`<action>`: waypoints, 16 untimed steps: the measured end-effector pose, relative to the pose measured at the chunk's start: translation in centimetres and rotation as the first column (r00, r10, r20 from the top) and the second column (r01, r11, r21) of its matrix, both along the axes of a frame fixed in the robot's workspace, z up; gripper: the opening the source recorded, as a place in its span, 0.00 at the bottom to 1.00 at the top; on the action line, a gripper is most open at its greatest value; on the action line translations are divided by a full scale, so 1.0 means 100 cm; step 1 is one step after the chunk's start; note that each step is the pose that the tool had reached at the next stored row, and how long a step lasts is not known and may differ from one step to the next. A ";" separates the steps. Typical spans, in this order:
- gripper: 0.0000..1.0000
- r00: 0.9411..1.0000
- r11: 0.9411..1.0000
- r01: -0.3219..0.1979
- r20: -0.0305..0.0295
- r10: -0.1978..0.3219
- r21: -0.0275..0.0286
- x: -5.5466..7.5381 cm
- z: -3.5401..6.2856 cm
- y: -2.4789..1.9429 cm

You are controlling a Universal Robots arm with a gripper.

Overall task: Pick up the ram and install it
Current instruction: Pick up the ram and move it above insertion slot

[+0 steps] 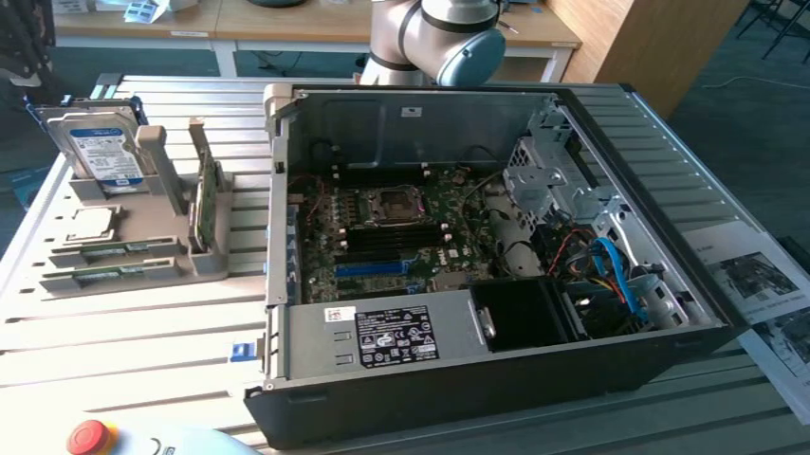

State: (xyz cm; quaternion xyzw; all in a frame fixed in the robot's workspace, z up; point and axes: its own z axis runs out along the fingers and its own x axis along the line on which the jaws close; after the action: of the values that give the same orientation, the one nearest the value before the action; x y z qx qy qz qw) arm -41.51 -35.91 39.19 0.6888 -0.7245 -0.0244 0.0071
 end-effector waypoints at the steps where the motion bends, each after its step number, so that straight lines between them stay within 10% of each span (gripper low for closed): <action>1: 0.10 1.000 1.000 -0.015 0.000 0.015 0.000 0.000 0.0000 0.0000; 16: 0.10 0.991 0.991 -0.135 0.000 0.135 0.000 0.000 0.0000 0.0000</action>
State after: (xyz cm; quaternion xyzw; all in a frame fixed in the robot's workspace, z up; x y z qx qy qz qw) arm -41.51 -35.91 39.19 0.7361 -0.6764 -0.0238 0.0087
